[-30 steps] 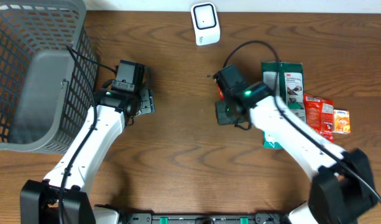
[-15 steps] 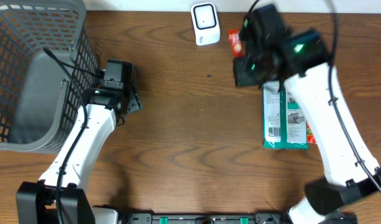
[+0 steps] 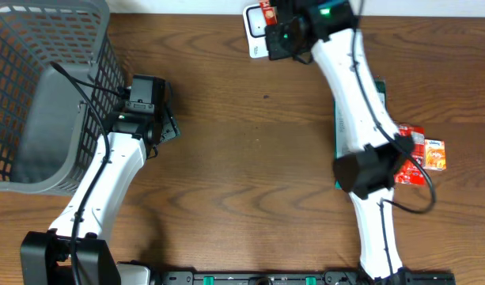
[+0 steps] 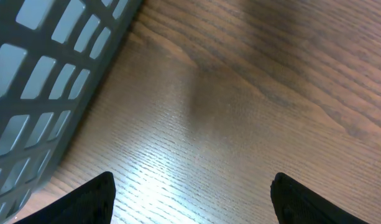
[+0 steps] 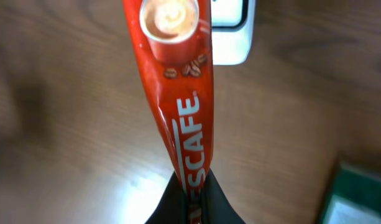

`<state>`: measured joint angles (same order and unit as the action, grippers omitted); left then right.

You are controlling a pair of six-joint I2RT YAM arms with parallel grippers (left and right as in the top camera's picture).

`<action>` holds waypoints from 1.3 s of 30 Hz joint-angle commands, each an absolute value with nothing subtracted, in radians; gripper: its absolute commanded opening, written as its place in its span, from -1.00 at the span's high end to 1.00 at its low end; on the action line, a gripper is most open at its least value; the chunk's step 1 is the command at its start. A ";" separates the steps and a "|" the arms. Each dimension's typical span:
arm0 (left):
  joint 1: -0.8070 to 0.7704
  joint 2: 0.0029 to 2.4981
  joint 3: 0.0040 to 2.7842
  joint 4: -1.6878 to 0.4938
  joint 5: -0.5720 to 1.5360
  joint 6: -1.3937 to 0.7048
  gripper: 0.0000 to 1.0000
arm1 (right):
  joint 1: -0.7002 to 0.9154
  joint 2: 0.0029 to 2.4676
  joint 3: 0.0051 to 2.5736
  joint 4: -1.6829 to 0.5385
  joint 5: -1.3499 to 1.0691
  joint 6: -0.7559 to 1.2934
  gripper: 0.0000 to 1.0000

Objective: Scan the item barcode
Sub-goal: 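Carry the stick with the right gripper to the white scanner and hold it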

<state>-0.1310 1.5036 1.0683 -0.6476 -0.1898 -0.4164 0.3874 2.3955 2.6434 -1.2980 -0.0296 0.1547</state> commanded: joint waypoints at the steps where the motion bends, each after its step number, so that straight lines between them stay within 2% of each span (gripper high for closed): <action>1: -0.128 1.497 1.061 -0.650 -0.199 -0.424 -0.62 | 0.392 2.479 2.662 -1.218 0.001 0.133 0.98; 12: -0.128 1.497 1.061 -0.650 -0.199 -0.425 -0.63 | 0.386 2.699 2.662 -0.982 0.076 0.130 0.98; 22: -0.128 1.497 1.061 -0.650 -0.199 -0.424 -0.63 | 0.376 2.718 2.662 -0.937 0.108 0.134 0.98; 29: -0.128 1.497 1.061 -0.650 -0.199 -0.424 -0.63 | 0.353 2.682 2.663 -0.983 -0.014 0.134 0.98; 39: -0.128 1.497 1.061 -0.650 -0.199 -0.424 -0.64 | 0.344 2.404 2.663 -1.251 -0.061 0.133 0.98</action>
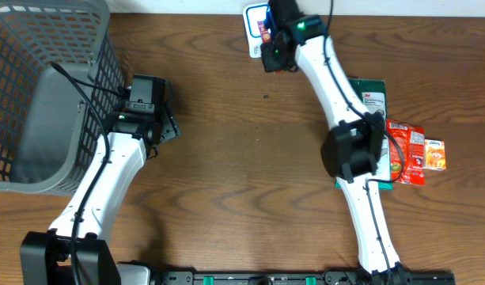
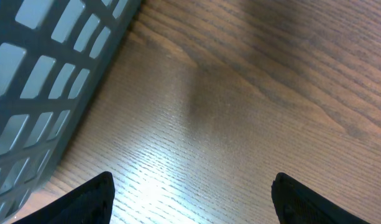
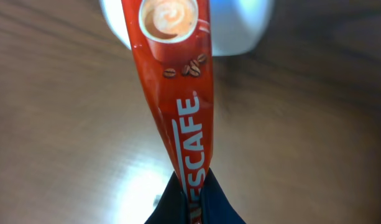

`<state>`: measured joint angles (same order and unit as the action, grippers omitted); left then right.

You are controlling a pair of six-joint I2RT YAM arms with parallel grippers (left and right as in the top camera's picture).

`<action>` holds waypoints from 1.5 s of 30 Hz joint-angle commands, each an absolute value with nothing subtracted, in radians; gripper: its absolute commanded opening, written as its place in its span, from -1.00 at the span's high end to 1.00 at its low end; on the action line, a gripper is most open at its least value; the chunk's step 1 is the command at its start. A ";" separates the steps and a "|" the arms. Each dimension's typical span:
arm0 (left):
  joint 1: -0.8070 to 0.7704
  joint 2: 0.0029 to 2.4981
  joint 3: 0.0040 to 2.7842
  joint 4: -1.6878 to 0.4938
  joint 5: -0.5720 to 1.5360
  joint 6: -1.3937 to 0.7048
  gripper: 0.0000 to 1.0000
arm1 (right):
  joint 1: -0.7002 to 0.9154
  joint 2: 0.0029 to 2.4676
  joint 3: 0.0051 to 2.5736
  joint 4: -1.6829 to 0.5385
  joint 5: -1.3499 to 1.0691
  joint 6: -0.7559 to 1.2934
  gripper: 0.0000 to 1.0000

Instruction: Scan the item barcode

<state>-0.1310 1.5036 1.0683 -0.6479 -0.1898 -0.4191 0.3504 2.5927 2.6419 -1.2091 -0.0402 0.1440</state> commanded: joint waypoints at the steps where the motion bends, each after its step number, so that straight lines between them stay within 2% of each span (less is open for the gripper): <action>1: -0.128 1.497 1.061 -0.650 -0.199 -0.424 -0.63 | 0.340 2.367 2.663 -1.287 -0.061 0.133 0.97; 15: -0.128 1.497 1.061 -0.650 -0.199 -0.424 -0.64 | 0.287 2.032 2.663 -1.657 -0.057 0.152 0.98; 23: -0.128 1.497 1.061 -0.650 -0.199 -0.424 -0.64 | 0.243 1.983 2.585 -1.699 -0.112 0.148 0.98; 28: -0.128 1.497 1.061 -0.650 -0.199 -0.424 -0.64 | 0.242 1.874 2.384 -1.699 -0.104 0.141 0.97; 36: -0.128 1.497 1.061 -0.650 -0.199 -0.424 -0.64 | 0.234 1.669 1.902 -1.692 0.308 0.381 0.98; 39: -0.128 1.497 1.061 -0.650 -0.199 -0.424 -0.64 | 0.222 1.656 1.740 -1.637 0.414 0.461 0.98; 45: -0.128 1.497 1.061 -0.650 -0.199 -0.424 -0.64 | 0.196 1.657 1.462 -1.390 0.498 0.455 0.99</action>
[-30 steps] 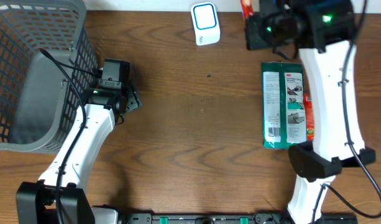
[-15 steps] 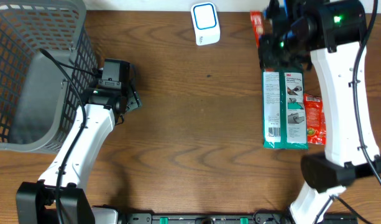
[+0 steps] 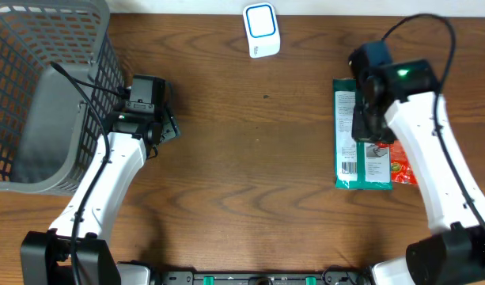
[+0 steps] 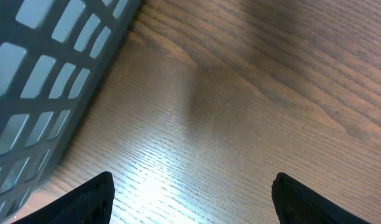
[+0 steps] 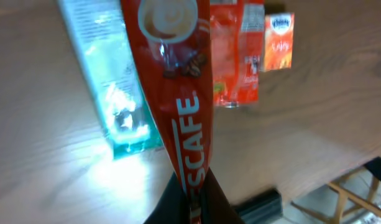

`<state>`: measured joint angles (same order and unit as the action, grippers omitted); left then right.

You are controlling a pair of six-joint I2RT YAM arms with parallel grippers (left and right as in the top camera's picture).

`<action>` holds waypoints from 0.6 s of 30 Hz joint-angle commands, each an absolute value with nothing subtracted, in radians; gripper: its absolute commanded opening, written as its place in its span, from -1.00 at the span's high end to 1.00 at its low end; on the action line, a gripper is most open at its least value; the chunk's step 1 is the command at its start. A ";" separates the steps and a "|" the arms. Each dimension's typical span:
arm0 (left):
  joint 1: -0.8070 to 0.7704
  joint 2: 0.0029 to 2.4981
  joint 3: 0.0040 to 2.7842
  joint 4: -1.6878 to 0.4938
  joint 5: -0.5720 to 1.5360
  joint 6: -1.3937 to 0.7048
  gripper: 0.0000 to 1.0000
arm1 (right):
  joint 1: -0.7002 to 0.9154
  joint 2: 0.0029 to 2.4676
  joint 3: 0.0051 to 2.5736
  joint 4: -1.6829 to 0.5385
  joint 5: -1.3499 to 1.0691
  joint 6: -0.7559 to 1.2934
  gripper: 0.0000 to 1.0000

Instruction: Scan the item barcode

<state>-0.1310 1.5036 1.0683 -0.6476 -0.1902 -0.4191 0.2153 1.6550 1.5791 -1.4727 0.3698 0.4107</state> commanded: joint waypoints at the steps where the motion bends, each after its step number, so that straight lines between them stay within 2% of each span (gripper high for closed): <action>1: -0.128 1.497 1.061 -0.650 -0.199 -0.424 -0.64 | 0.192 1.657 1.412 -1.334 0.524 0.455 0.98; 6: -0.128 1.497 1.061 -0.650 -0.199 -0.424 -0.64 | 0.167 1.657 1.191 -1.075 0.677 0.456 0.98; 10: -0.128 1.497 1.061 -0.650 -0.199 -0.425 -0.64 | 0.150 1.657 1.111 -0.952 0.691 0.455 0.97; 12: -0.128 1.497 1.061 -0.650 -0.199 -0.424 -0.64 | 0.148 1.657 1.088 -0.915 0.691 0.455 0.90; 13: -0.128 1.497 1.061 -0.650 -0.199 -0.424 -0.64 | 0.149 1.657 1.080 -0.903 0.691 0.455 0.83; 16: -0.128 1.497 1.061 -0.650 -0.199 -0.424 -0.64 | 0.149 1.657 1.071 -0.890 0.691 0.455 0.26; 18: -0.128 1.497 1.061 -0.650 -0.199 -0.424 -0.64 | 0.149 1.657 1.071 -0.892 0.691 0.455 -0.26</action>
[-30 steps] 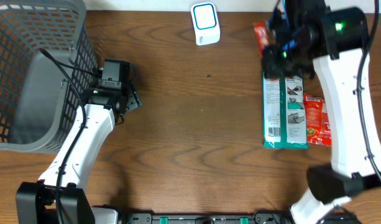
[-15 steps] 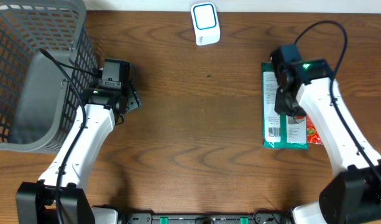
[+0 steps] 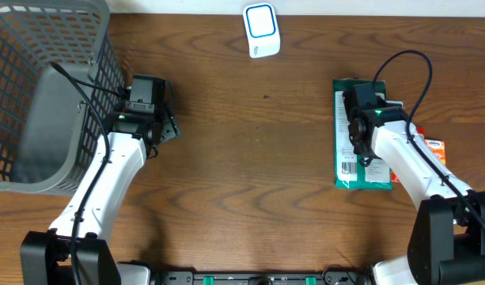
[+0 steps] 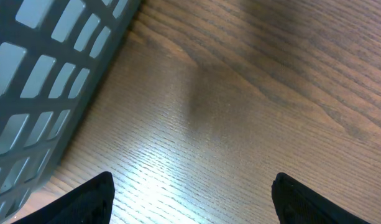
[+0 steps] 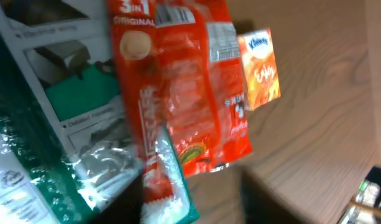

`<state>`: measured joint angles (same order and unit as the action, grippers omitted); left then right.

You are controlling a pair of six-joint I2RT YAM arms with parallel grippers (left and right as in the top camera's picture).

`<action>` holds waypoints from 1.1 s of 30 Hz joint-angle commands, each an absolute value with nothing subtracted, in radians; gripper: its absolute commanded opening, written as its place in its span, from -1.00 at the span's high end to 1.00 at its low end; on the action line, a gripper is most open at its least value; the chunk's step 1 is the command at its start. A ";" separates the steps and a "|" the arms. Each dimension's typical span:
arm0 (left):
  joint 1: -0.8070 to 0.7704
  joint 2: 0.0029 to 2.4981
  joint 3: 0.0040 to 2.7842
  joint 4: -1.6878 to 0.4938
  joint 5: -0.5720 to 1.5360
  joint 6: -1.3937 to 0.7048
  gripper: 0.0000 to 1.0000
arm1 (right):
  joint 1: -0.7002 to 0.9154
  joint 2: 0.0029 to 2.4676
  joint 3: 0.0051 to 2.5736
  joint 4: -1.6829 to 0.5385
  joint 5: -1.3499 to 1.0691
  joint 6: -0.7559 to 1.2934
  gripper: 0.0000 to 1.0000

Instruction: Scan the item barcode

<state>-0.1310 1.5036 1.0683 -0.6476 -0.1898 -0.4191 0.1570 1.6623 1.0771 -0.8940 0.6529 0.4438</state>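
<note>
The red Nescafe sachet (image 5: 150, 149) lies blurred on the green wipes pack (image 5: 59, 106), beside a red packet (image 5: 202, 99). My right gripper (image 5: 196, 199) stands open over it, dark fingers on either side of the sachet's near end. In the overhead view the right gripper (image 3: 359, 131) sits low over the green pack (image 3: 351, 162) and hides the sachet. The white and blue scanner (image 3: 261, 28) rests at the table's far edge. My left gripper (image 4: 191, 186) is open over bare wood.
A grey mesh basket (image 3: 36, 95) fills the far left, its wall (image 4: 47, 68) close to the left gripper. A small orange tissue pack (image 5: 260, 68) lies beside the red packet near the right edge of the table (image 3: 242, 182).
My right gripper was shut on the upright sachet above the packs. Now it is lower and open, and the sachet lies flat on the green pack. The left arm has not moved.
My right gripper held the sachet upright next to the scanner, then directly over it. After that it held the sachet above the packs at the right. Now the sachet lies on the green pack, let go. The left gripper stayed open by the basket throughout.
</note>
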 commanded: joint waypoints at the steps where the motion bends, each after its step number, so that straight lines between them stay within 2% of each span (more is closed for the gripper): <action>1: -0.128 1.497 1.061 -0.650 -0.199 -0.424 -0.64 | 0.148 1.657 1.071 -0.895 0.690 0.455 -0.52; 3: -0.128 1.497 1.061 -0.650 -0.199 -0.425 -0.64 | 0.149 1.657 1.071 -0.901 0.690 0.455 -0.92; 4: -0.128 1.497 1.061 -0.650 -0.199 -0.424 -0.64 | 0.149 1.657 1.071 -0.901 0.690 0.455 -0.98; 9: -0.128 1.497 1.061 -0.650 -0.199 -0.424 -0.64 | 0.150 1.657 1.071 -0.870 0.581 0.445 -0.98; 13: -0.128 1.497 1.061 -0.650 -0.199 -0.424 -0.64 | 0.152 1.657 1.071 -0.820 0.360 0.286 -0.99; 16: -0.128 1.497 1.061 -0.650 -0.199 -0.424 -0.64 | 0.152 1.657 1.071 -0.797 0.234 0.249 -0.99; 33: -0.128 1.497 1.061 -0.650 -0.199 -0.424 -0.64 | 0.152 1.657 1.071 -0.796 0.204 0.250 -0.99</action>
<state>-0.1310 1.5036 1.0683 -0.6476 -0.1898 -0.4191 0.1574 1.6623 1.0763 -0.7975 0.2089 0.2584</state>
